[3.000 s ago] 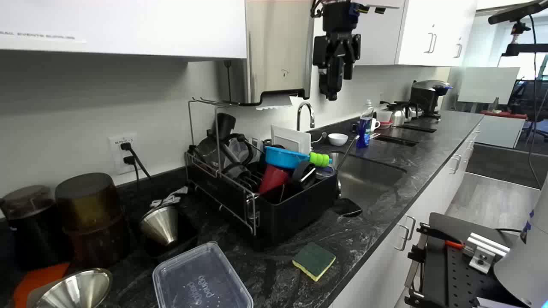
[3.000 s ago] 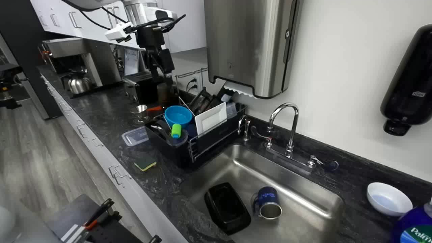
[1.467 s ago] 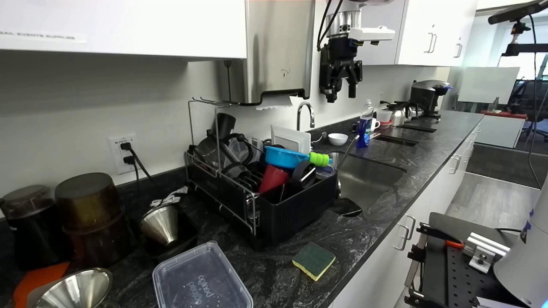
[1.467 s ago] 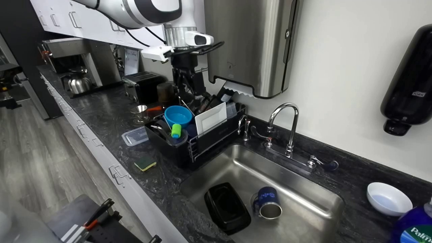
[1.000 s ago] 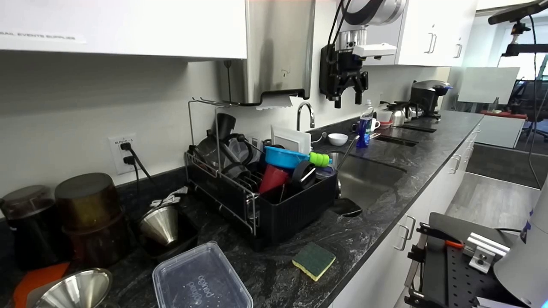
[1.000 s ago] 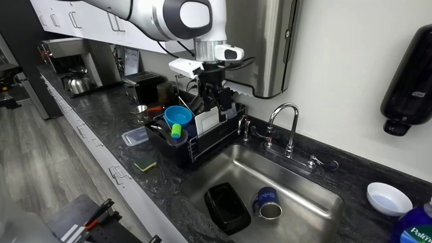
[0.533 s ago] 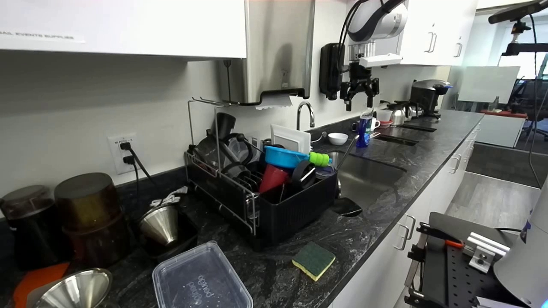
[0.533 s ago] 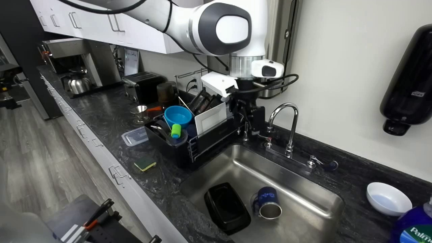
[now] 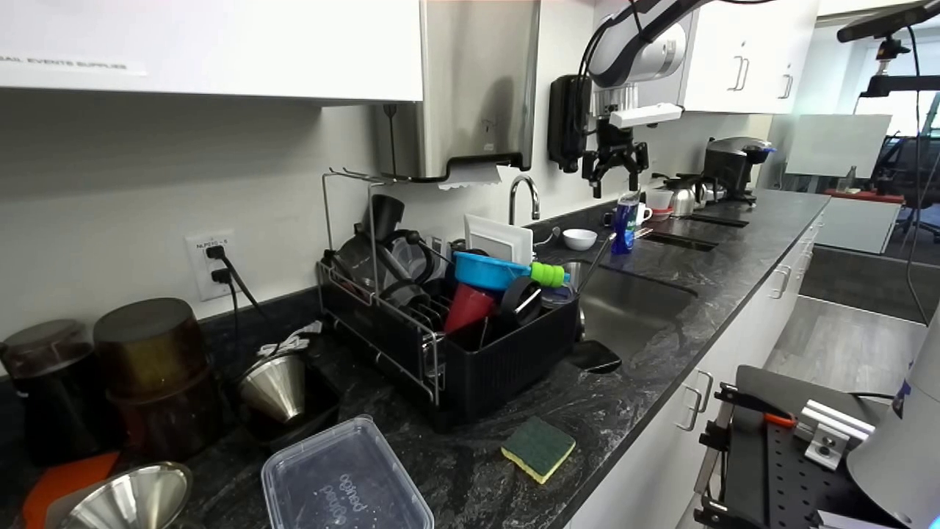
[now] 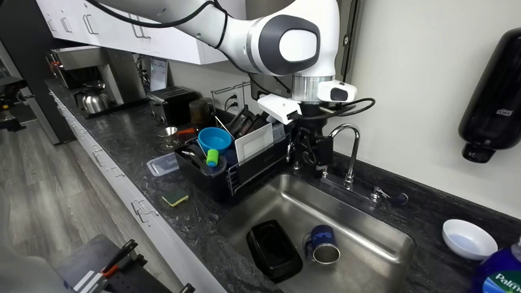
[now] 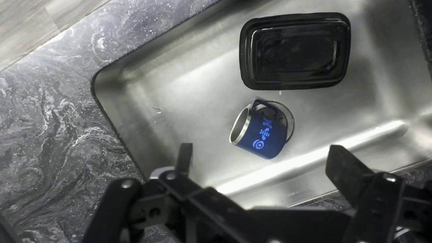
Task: Pick up the cup in the sink and position it upright on the right within the sink
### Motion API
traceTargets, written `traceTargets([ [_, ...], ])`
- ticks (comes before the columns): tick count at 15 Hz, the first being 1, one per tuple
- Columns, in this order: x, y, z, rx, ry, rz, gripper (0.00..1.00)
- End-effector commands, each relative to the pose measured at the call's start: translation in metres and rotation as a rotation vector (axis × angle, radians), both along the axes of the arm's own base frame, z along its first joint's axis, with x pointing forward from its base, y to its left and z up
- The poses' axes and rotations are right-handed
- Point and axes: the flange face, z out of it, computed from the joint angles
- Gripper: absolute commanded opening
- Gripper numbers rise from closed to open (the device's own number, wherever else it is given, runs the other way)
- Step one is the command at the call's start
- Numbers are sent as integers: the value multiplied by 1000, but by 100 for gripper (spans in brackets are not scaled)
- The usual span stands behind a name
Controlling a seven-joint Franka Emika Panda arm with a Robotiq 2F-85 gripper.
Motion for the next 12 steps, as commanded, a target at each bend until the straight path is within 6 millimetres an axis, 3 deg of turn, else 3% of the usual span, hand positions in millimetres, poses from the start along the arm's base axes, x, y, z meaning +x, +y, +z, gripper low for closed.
traceTargets([
  [1,0,0,1,0,1,0,100],
  [4,0,0,1,0,1,0,100],
  [6,2,-7,-14,3,5,-13,100],
  [12,-5,-44,-99,35,89,-100,100],
])
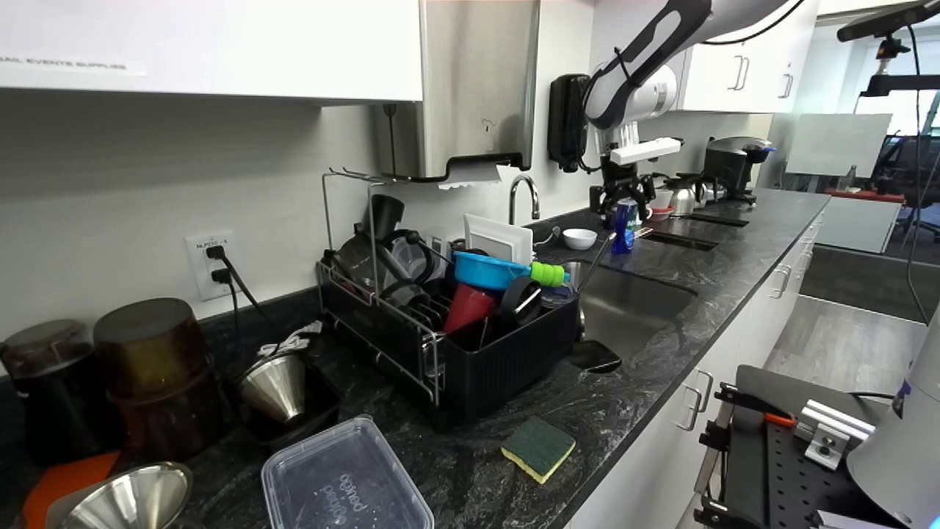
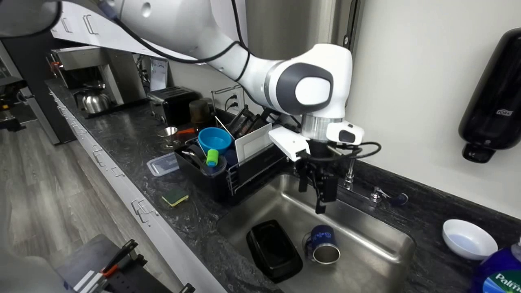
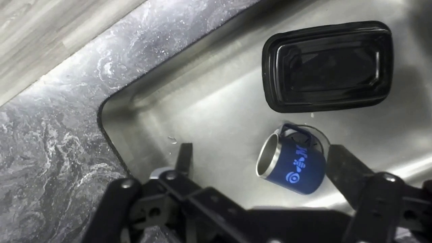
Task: Pick up the cup in the sink and position it upright on the right within the sink
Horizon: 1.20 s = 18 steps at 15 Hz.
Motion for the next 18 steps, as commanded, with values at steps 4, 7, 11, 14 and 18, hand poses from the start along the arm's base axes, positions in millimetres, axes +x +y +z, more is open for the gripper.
traceTargets([
  [4,5,-38,-59,64,-67,-134,100],
  [7,8,-53,-74,91,-87,-208,100],
  [11,10,-70,-87,87,-98,-248,100],
  [14,10,-74,-88,76,-52,-211,100],
  [18,10,-73,-86,67,-60,-202,100],
])
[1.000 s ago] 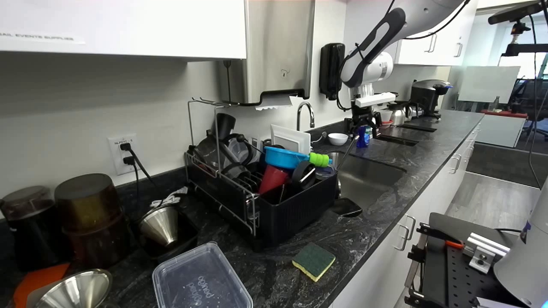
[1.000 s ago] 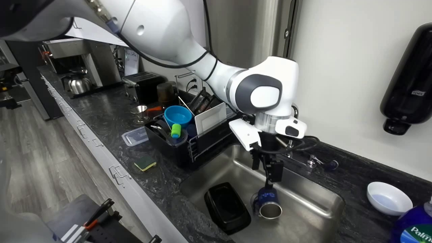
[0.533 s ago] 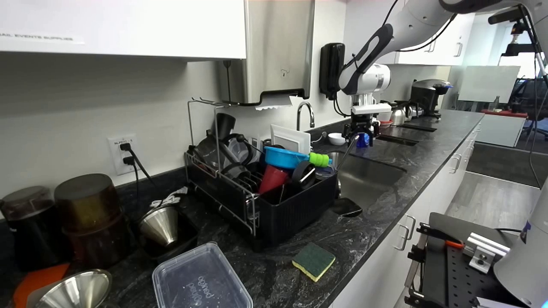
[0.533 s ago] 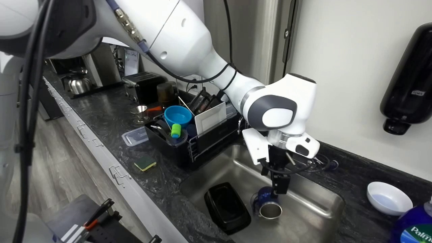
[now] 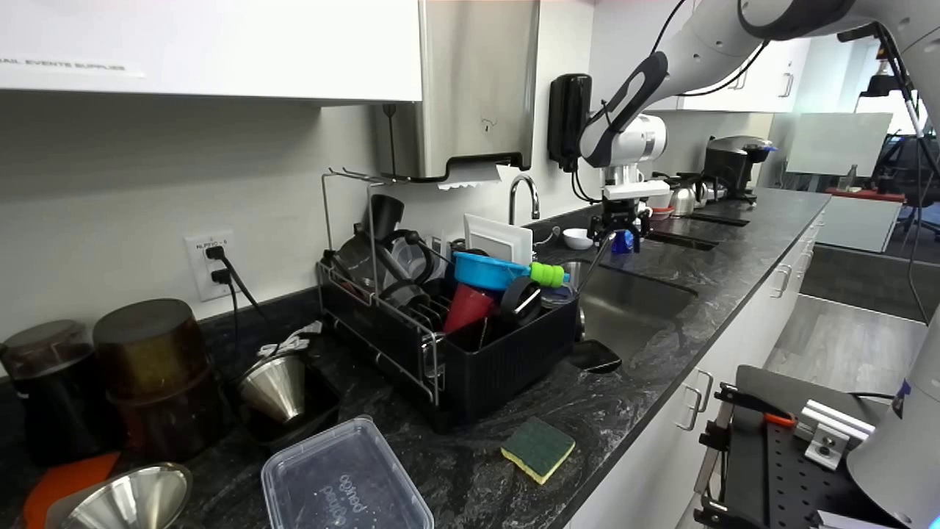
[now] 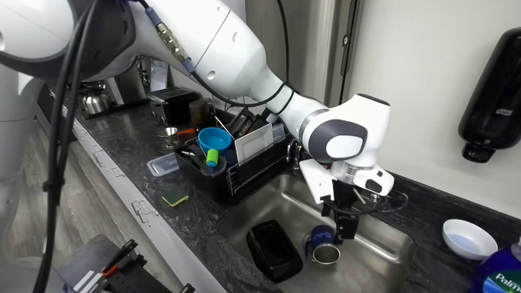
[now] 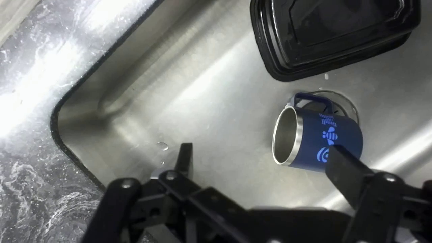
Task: Pick up the cup in the sink and position it upright on the right within the sink
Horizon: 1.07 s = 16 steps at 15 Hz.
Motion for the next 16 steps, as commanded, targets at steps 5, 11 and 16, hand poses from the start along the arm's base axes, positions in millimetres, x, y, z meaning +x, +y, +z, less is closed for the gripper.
traceTargets([
  [5,1,-1,0,1,4,4,100],
  [11,0,-3,-6,38,-56,38,100],
  [16,6,-4,-54,139,-147,35,100],
])
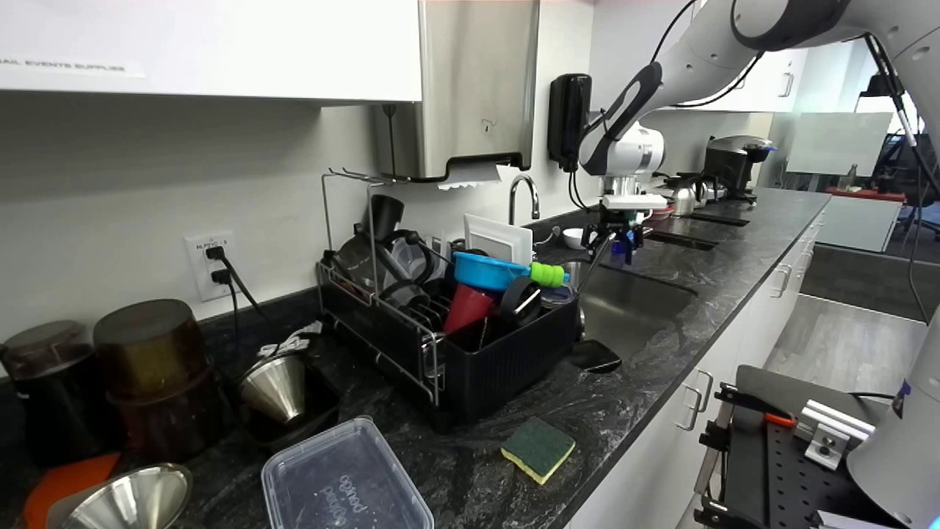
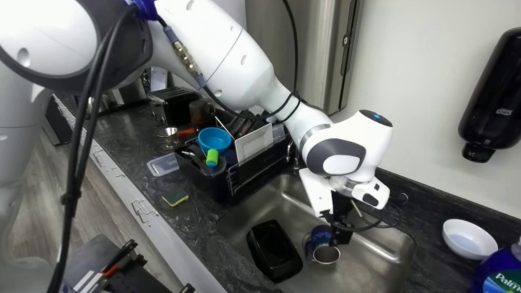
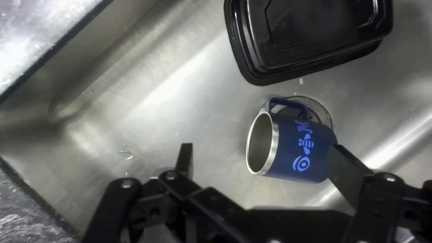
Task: Pick up the cup in the sink and position it upright on the right within the sink
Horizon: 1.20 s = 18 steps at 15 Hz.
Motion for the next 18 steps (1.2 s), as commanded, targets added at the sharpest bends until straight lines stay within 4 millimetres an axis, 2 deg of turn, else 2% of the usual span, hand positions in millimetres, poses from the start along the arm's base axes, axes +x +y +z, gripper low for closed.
traceTargets([
  [1,6,-4,-36,80,-90,12,100],
  [3,7,-4,-57,105,-128,22,100],
  [6,2,-7,-75,101,-166,95,100],
  [11,-17,-17,-76,106,-223,194,100],
  [18,-26,-25,-80,184,-250,155,100],
])
